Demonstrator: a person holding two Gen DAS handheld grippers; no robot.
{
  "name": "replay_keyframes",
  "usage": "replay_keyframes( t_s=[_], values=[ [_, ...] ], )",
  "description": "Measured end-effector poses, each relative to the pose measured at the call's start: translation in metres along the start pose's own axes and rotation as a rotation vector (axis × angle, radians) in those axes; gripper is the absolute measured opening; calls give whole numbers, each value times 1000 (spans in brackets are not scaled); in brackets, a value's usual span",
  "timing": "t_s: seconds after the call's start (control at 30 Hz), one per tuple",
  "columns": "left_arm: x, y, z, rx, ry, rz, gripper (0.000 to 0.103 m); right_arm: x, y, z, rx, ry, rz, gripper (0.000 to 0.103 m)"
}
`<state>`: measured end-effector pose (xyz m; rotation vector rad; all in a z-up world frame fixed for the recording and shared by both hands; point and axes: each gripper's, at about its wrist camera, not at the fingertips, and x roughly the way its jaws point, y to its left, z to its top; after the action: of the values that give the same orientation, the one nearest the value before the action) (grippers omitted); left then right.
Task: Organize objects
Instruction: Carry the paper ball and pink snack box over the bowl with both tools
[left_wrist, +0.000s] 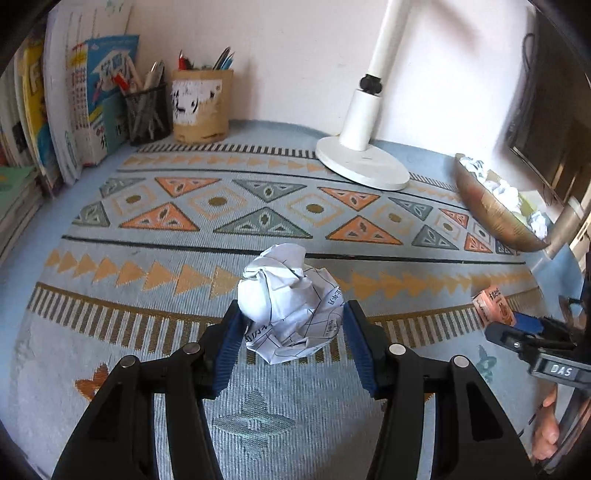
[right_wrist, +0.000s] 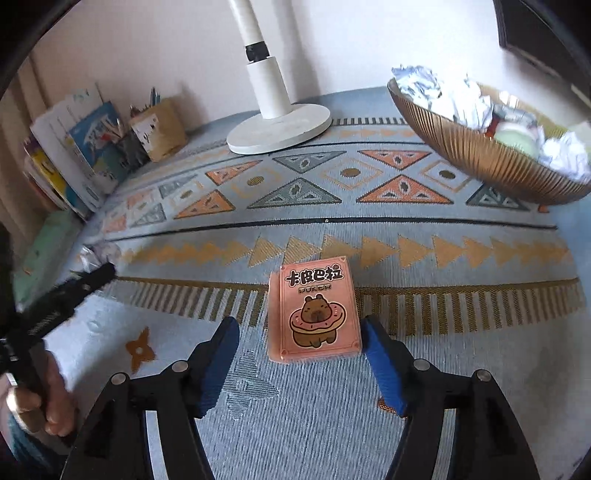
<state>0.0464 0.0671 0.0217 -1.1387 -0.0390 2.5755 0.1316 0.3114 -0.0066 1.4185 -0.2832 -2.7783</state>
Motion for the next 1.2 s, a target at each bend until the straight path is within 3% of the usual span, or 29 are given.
replay_keyframes(
  t_s=[0.07,0.13,0.47,0.57,0.67,0.9,1.03,1.2],
  values=[
    [1,-4,0,23,2,11,51,2,7,0,-25,-6,-67,57],
    [0,-8,-1,44,0,18,51,4,11,-1,-59,-17,-144,40],
    [-1,-18,1,79,-6,46,51,-27,-18,-11,18,-75,-48,40],
    [-5,-30,15,66,-23,-13,51,-43,-45,-11,81,-91,44,40],
    [-5,-63,42,83,-59,-85,51,-62,-73,-11,145,-134,91,40],
    [13,-167,89,242,-113,-191,51,-119,-120,15,146,-271,-54,40],
    [30,-219,122,296,-153,-230,51,-131,-164,55,215,-329,-144,40],
    [70,-269,159,292,-130,-291,51,-115,-214,113,313,-352,-171,40]
  ],
)
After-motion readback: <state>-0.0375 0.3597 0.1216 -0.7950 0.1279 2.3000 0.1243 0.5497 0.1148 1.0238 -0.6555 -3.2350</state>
